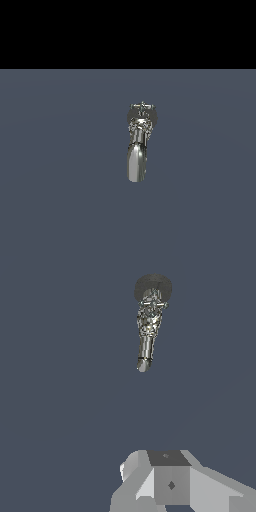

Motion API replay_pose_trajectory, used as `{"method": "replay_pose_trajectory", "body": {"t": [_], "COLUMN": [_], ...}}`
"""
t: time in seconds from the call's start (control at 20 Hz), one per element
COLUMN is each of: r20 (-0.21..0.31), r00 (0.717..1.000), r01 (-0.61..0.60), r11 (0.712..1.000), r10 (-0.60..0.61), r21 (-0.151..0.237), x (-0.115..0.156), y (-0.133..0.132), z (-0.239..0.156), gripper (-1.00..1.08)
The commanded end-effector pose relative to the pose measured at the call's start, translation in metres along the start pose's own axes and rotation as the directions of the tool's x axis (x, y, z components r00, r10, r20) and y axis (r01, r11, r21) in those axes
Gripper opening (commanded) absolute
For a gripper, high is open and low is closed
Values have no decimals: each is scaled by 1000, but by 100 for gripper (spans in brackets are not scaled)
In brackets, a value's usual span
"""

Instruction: Turn on the faucet by rotating a designated handle.

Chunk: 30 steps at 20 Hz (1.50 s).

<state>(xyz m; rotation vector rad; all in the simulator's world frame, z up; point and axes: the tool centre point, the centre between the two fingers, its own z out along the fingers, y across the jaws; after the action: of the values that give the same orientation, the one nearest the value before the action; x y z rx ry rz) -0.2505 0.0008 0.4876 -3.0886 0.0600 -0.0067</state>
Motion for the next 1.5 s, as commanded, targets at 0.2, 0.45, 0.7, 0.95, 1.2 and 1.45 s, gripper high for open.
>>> {"method": "replay_pose_trajectory", "body": {"t": [0.2, 0.45, 0.7, 0.95, 1.2, 1.45], "r20": [142, 199, 205, 191, 125, 65], "r00": [987, 971, 906, 815, 789, 828], "r01": [-80, -148, -395, -572, -612, -560], "r11": [997, 986, 913, 811, 786, 827], "r10": [81, 131, 370, 546, 601, 557], "r21": [-9, 72, 101, 121, 85, 42], "x": [23, 47, 93, 133, 173, 216], "y": [24, 20, 47, 67, 87, 45], "z": [78, 141, 193, 228, 262, 317], "gripper": [-20, 9, 14, 30, 49, 83]}}
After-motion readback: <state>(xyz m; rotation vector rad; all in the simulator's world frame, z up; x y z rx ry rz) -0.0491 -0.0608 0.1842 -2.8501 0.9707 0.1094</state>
